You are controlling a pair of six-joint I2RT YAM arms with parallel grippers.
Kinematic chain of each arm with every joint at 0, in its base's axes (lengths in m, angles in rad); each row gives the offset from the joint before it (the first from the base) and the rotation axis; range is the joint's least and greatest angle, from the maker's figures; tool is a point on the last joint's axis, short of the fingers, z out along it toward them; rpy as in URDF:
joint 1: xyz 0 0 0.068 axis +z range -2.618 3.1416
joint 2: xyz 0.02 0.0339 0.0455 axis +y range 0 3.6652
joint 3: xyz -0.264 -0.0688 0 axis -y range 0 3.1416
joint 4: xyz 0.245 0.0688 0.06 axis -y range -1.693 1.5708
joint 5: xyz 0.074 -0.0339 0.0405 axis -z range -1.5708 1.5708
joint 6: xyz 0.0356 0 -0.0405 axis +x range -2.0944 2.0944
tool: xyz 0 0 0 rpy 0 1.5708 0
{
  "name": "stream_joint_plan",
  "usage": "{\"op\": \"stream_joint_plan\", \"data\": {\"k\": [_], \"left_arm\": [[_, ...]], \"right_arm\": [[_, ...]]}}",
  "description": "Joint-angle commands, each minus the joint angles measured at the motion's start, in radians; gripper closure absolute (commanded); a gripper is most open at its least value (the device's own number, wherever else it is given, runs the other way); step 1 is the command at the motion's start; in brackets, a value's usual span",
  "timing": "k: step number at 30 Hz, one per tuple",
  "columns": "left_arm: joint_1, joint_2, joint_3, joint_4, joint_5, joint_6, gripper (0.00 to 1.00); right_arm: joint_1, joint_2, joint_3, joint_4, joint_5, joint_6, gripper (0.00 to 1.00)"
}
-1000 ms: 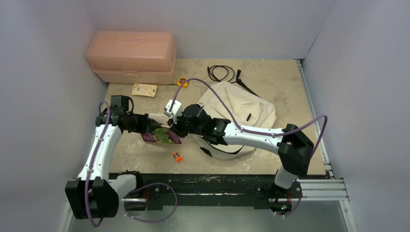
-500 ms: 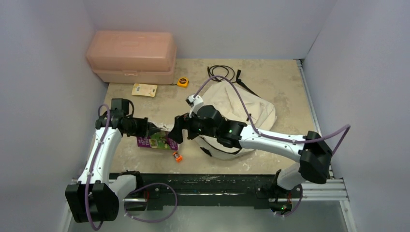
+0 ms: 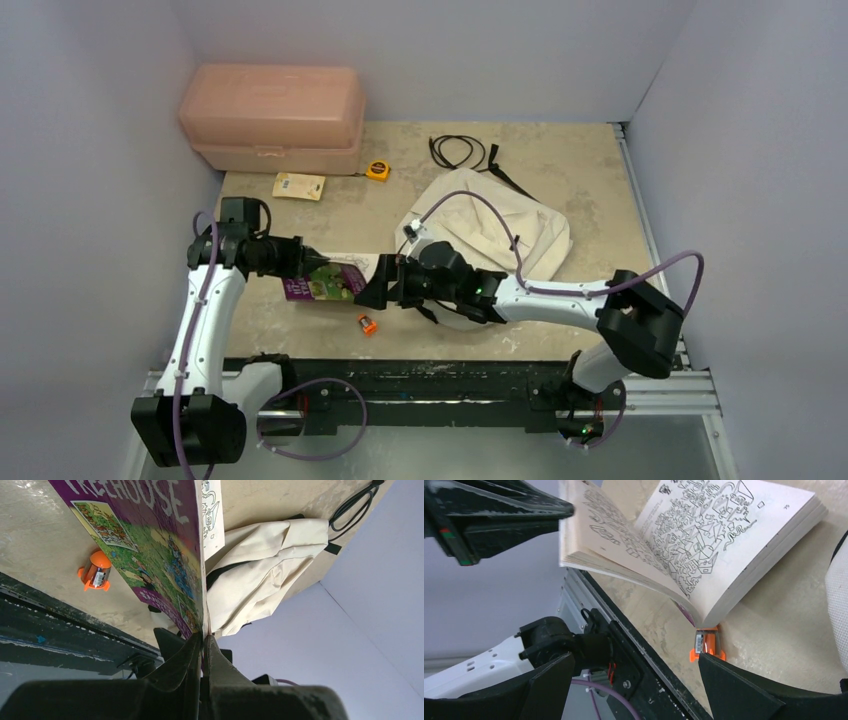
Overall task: Pack the student bag
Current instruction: Pick up the book from the center of the board.
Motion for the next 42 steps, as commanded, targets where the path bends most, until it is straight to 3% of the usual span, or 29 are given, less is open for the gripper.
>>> {"op": "stream_joint_plan", "data": {"k": [1,9,15,22,31,37,39,42], "left_arm": [[-0.001,-0.013,0.053,-0.009,0.035,-0.001,1.0],[-0.001,0.005,0.059,-0.008,0.036,0.001,1.0],[-0.001,0.007,0.049,-0.001,0.038,0.0,1.0],[-0.002,0.021,0.045,0.006,0.042,0.004,1.0],[-0.003,0.084,0.035,0.032,0.046,0.018,1.0],[-0.002,0.129,0.038,0.051,0.04,0.018,1.0],[-0.003,0.14,0.04,0.054,0.04,0.021,1.0],[-0.003,0.149,0.037,0.059,0.042,0.028,1.0]], "right_arm": [[-0.002,0.048,-0.015,0.114,-0.018,0.087,0.01],[-0.011,0.21,-0.006,0.229,-0.06,0.263,0.01],[-0.029,0.263,-0.012,0.3,-0.006,0.318,0.01],[-0.051,0.377,-0.016,0.536,0.067,0.315,0.05],[-0.058,0.452,0.028,0.627,0.118,0.258,0.15],[-0.085,0.49,-0.012,0.717,0.139,0.318,0.34],[-0.102,0.507,0.001,0.713,0.127,0.323,0.48],[-0.115,0.517,0.028,0.71,0.113,0.309,0.63]]}}
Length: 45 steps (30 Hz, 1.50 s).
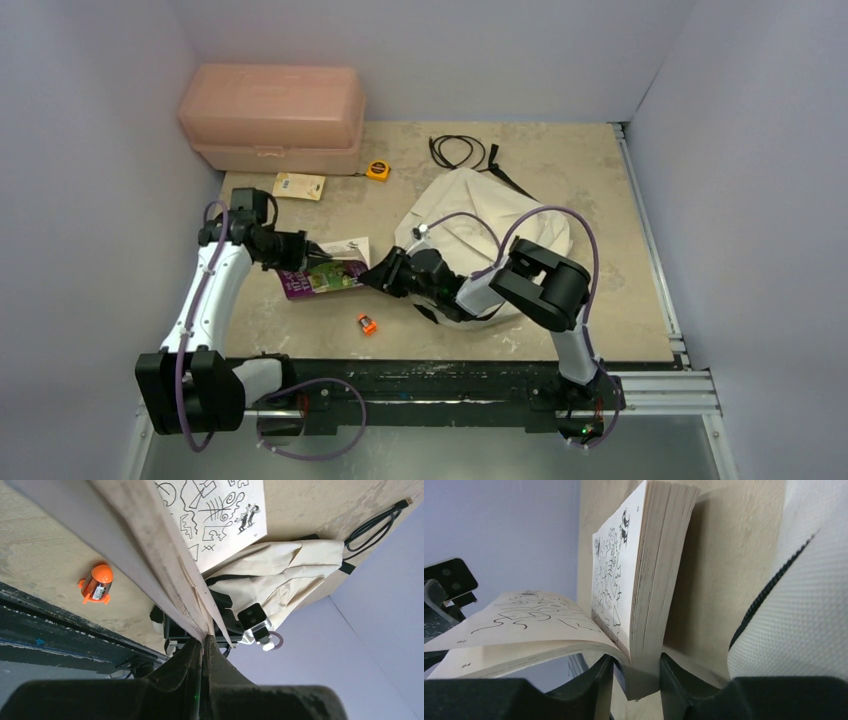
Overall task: Pack the student bag
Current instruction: Pick up the book from the center of the board.
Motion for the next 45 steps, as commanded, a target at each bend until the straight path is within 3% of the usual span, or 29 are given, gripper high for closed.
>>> {"op": "stream_joint_plan", "data": {"k": [1,4,5,7,8,10,11,17,22,26,34,38,43,45], "left_arm": [[-0.003,0.007,0.025,0.026,0.042,0.025,1.0],[-0.001,0.017,0.005,0.072,0.055,0.047,1.0],[-0.001,0.024,0.001,0.091,0.064,0.058,0.92],[0.006,0.031,0.0,0.11,0.075,0.075,0.57],[0.011,0.031,0.004,0.116,0.076,0.084,0.43],[0.022,0.031,0.032,0.099,0.068,0.109,0.22],[0.023,0.031,0.056,0.085,0.066,0.134,0.18],[0.02,-0.029,0.259,0.042,0.048,0.423,0.12],[0.015,-0.239,0.157,0.214,0.088,0.633,0.06],[0.014,-0.294,0.094,0.229,0.184,0.664,0.06],[0.015,-0.368,0.01,0.36,0.353,0.486,0.02],[0.014,-0.395,-0.032,0.408,0.358,0.365,0.0],[-0.014,-0.386,-0.168,0.702,0.442,0.111,0.0],[-0.044,-0.371,-0.174,0.749,0.441,0.077,0.0]], "right_arm": [[-0.028,-0.009,0.046,0.098,0.021,-0.003,0.68],[-0.036,-0.03,0.05,0.112,-0.029,-0.027,0.84],[-0.041,-0.037,0.053,0.112,-0.049,-0.028,0.9],[-0.055,-0.054,0.058,0.117,-0.089,-0.026,1.0],[-0.061,-0.065,0.061,0.11,-0.105,-0.027,1.0],[-0.072,-0.089,0.068,0.079,-0.131,-0.041,1.0],[-0.079,-0.105,0.071,0.059,-0.148,-0.053,1.0],[-0.175,-0.233,0.068,-0.03,-0.266,-0.026,1.0],[-0.311,-0.313,0.096,-0.114,-0.487,0.054,1.0],[-0.425,-0.34,0.053,0.029,-0.678,0.185,1.0],[-0.56,-0.529,-0.034,-0.04,-0.868,0.174,1.0],[-0.583,-0.63,-0.05,-0.127,-0.9,0.138,1.0],[-0.585,-0.7,-0.051,-0.145,-0.916,0.152,1.0],[-0.584,-0.71,-0.046,-0.138,-0.92,0.169,1.0]]}}
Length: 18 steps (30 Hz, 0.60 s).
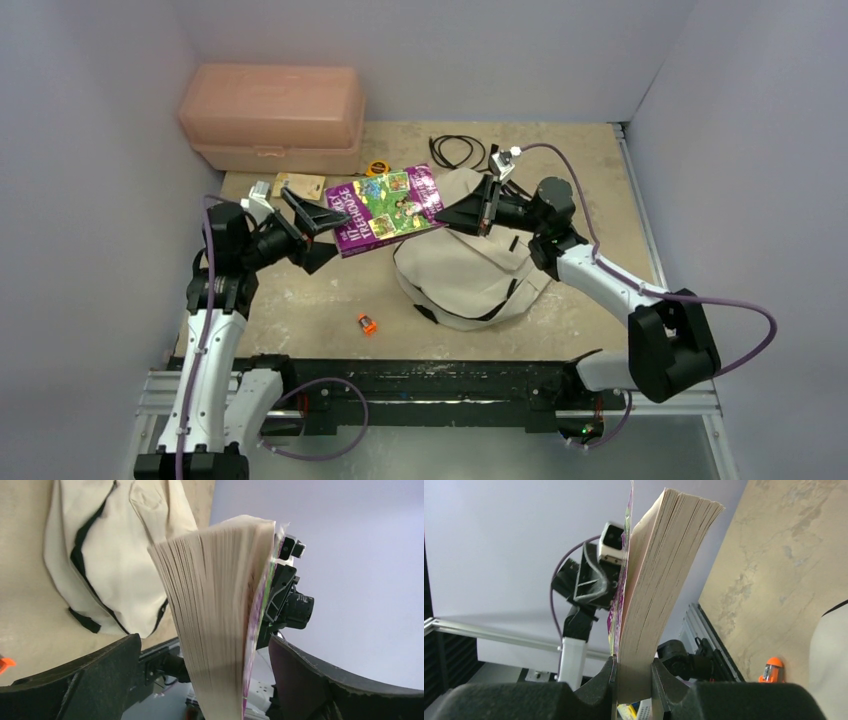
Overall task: Pack the student bag
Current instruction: Pick up the book from the center of the board.
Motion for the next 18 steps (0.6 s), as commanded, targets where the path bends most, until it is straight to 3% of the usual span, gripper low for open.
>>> {"op": "stream_joint_plan", "data": {"k": [1,4,7,9,14,18], "left_arm": [[-0.06,0.031,-0.039,0.25,0.063,-0.207,0.0],[-0.109,0.036,-0.053,0.313,0.047,-0.241,0.04],[-0.124,0.017,-0.056,0.31,0.023,-0.233,0.2],[-0.124,-0.008,-0.06,0.287,0.001,-0.218,0.37],[-0.124,-0.059,-0.054,0.19,-0.063,-0.141,0.56],[-0.125,-0.051,-0.061,0.182,-0.055,-0.117,0.58]], "right_arm": [[-0.003,-0.047,0.017,0.058,-0.046,0.033,1.0],[-0.002,-0.047,0.017,0.089,-0.051,0.061,1.0],[-0.003,-0.045,0.012,0.092,-0.062,0.065,1.0],[-0.003,-0.044,0.005,0.092,-0.068,0.064,1.0],[-0.002,-0.044,0.001,0.024,-0.068,0.015,1.0],[0.0,-0.047,0.032,-0.082,-0.087,-0.057,1.0]]}}
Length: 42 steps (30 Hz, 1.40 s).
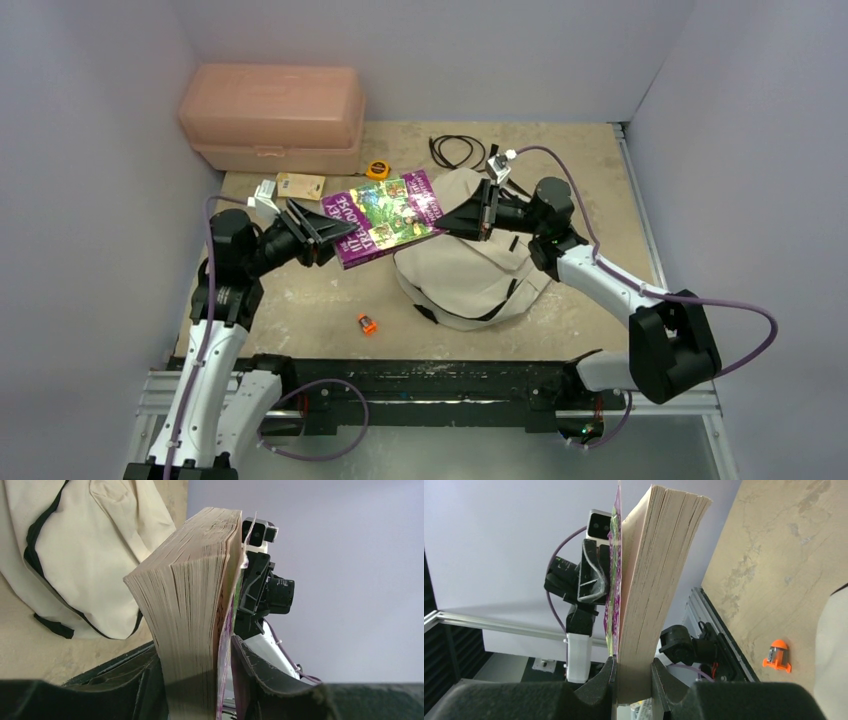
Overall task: Pack the student bag
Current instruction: Pick up the book from the center of the board, then place the book in the student bag.
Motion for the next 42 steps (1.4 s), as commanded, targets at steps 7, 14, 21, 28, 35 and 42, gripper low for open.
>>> {"op": "stream_joint_plan", "data": {"k": [7,14,21,28,35,42], "left_arm": [[-0.013,0.028,0.009,0.01,0.016,0.068,0.51],[-0.017,0.02,0.019,-0.04,0.003,0.106,0.88],[-0.017,-0.054,0.151,-0.373,-0.227,0.253,1.0],[-0.017,-0.106,0.362,-0.786,-0.651,0.345,1.0],[-0.017,-0.121,0.372,-0.862,-0.745,0.36,1.0],[-0.017,-0.152,0.317,-0.826,-0.68,0.35,1.0]], "right_arm": [[0.011,-0.003,0.191,-0.455,-0.051,-0.373,0.95],[0.031,0.029,0.27,-0.581,-0.053,-0.49,0.88],[0.032,0.002,0.426,-1.079,0.333,-0.885,0.4],[0.105,-0.106,0.371,-1.182,0.71,-1.095,0.06],[0.53,-0.044,0.355,-1.228,1.184,-1.197,0.05],[0.802,0.213,0.425,-1.345,1.524,-1.248,0.05]]}}
